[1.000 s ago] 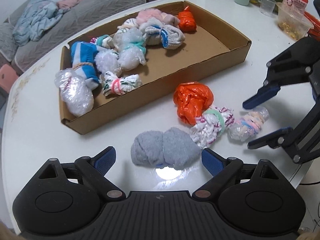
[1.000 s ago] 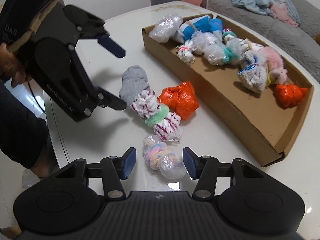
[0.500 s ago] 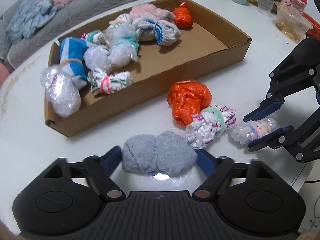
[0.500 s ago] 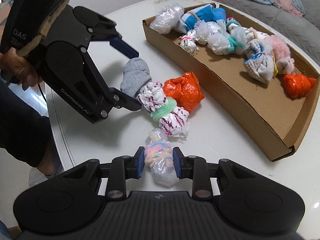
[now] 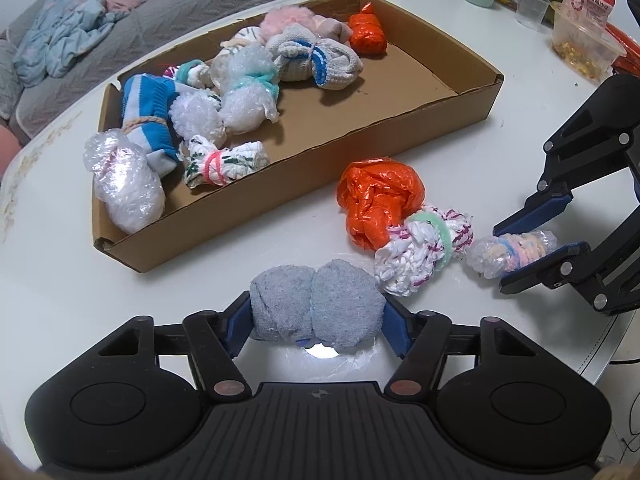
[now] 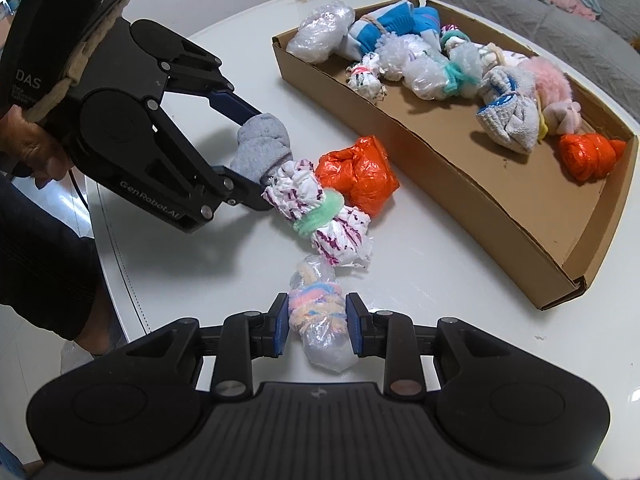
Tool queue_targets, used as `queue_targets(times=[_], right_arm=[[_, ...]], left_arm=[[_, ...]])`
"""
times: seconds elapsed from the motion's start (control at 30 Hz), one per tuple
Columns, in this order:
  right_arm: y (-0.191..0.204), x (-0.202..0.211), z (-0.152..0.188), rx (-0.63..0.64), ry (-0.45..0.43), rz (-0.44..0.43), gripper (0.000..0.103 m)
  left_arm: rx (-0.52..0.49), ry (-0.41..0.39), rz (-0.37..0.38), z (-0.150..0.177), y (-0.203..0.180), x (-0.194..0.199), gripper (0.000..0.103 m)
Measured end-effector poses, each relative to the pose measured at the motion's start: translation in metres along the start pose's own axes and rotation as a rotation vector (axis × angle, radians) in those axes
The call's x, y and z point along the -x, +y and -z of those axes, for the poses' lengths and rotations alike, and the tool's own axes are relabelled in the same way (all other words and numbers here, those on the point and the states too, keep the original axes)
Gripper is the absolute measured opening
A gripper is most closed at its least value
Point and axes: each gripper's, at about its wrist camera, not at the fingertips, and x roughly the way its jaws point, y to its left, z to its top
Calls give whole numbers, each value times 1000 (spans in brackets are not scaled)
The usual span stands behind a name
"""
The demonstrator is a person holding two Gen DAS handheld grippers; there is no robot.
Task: Organize objects
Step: 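Grasp the grey sock with the left gripper while the right gripper grasps the pastel plastic bundle, then place both items into the tray and open both grippers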
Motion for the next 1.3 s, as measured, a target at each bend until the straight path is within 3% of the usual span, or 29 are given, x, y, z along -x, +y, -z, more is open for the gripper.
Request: queue_targets(times=[0.4, 0.83, 1.0, 1.3], right_arm=[[-6, 19, 3, -19, -19, -13, 26], [-33, 66, -11, -75, -158, 33, 26], [-52, 82, -22, -107, -225, 62, 26], [-92, 74, -55, -175, -306, 66, 26]], left_arm=[[40, 18, -39, -6, 17, 25, 67], [37, -185, -5, -65, 16, 78, 67], [12, -211, 14, -89, 12, 70, 67], [-36, -171, 25, -122, 5, 28, 67]])
